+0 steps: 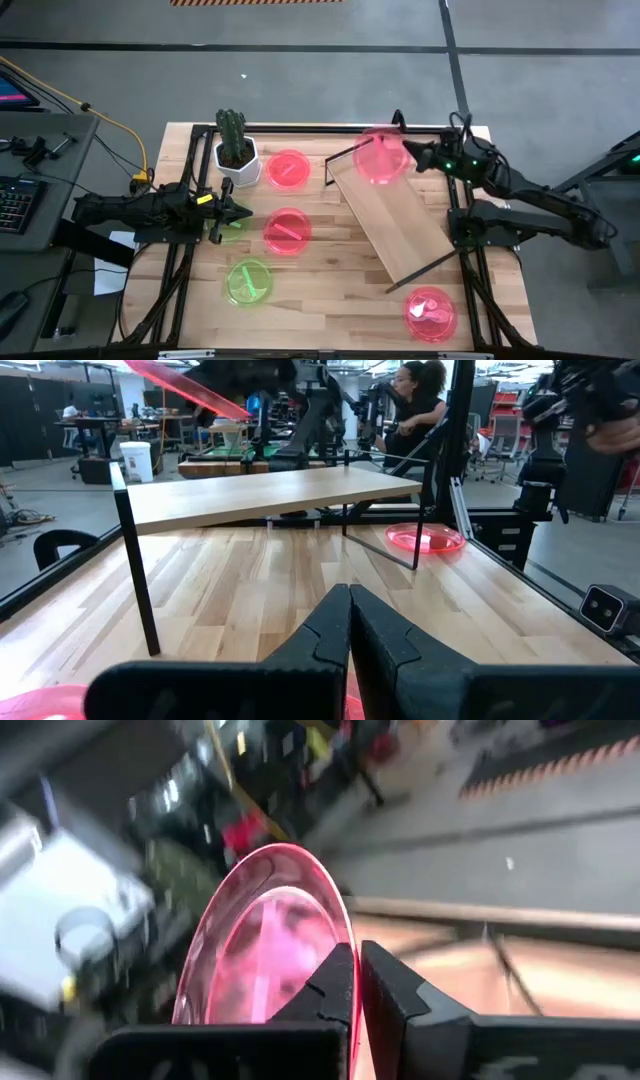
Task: Place and stack plates onto a shelf
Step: Put the pink plate on the shelf
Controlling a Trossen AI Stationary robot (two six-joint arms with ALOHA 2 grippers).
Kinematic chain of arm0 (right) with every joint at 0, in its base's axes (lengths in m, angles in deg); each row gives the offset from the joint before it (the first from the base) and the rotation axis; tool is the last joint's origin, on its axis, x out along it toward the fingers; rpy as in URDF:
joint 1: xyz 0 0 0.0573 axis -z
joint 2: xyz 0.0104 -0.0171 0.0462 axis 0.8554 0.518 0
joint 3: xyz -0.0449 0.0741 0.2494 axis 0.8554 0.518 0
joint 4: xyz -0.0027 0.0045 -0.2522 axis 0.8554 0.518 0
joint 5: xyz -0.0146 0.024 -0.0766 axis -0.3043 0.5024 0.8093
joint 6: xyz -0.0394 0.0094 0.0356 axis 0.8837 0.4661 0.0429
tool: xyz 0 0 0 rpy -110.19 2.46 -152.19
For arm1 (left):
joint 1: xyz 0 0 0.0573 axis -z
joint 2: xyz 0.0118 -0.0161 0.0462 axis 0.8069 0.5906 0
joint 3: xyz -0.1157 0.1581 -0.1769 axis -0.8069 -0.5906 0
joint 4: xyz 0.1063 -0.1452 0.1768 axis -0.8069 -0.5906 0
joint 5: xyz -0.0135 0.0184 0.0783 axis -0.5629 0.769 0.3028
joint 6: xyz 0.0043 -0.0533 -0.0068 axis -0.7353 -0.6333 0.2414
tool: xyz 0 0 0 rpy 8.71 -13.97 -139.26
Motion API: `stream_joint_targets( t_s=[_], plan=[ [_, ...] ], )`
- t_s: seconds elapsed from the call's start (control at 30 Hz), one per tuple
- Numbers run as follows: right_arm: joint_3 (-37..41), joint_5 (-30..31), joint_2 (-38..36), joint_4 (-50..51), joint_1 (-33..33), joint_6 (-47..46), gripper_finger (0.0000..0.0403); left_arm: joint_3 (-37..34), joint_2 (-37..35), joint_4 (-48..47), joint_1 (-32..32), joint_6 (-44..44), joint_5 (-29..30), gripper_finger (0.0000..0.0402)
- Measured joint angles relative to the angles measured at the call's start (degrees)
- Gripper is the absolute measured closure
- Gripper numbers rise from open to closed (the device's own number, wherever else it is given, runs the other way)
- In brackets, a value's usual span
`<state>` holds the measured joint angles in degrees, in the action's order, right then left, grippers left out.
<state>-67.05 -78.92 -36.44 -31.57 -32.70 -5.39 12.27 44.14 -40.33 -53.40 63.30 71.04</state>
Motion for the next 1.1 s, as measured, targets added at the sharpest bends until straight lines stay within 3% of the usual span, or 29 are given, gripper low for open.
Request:
stream_joint_targets(
  t_s=[0.1, 0.23, 0.5, 1.1],
  plan=[
    [-5.13, 0.14, 1.54, 11.4, -3.49, 0.76, 0.0403, -0.01, 0.0, 0.0, -0.01, 0.0, 0.01, 0.0402],
    [-8.24, 0.55, 5.92, 16.99, -7.17, -0.01, 0.0403, 0.0, 0.01, 0.0, -0.01, 0.0, 0.01, 0.0401],
    [-10.39, 4.0, 16.53, 17.88, -7.52, 0.62, 0.0403, -0.01, 0.01, -0.01, 0.01, 0.01, 0.01, 0.0401],
    [-11.0, 7.9, 22.63, 17.98, -5.72, 2.82, 0.0403, 0.01, 0.0, 0.0, 0.0, 0.01, 0.0, 0.0401]
  ],
)
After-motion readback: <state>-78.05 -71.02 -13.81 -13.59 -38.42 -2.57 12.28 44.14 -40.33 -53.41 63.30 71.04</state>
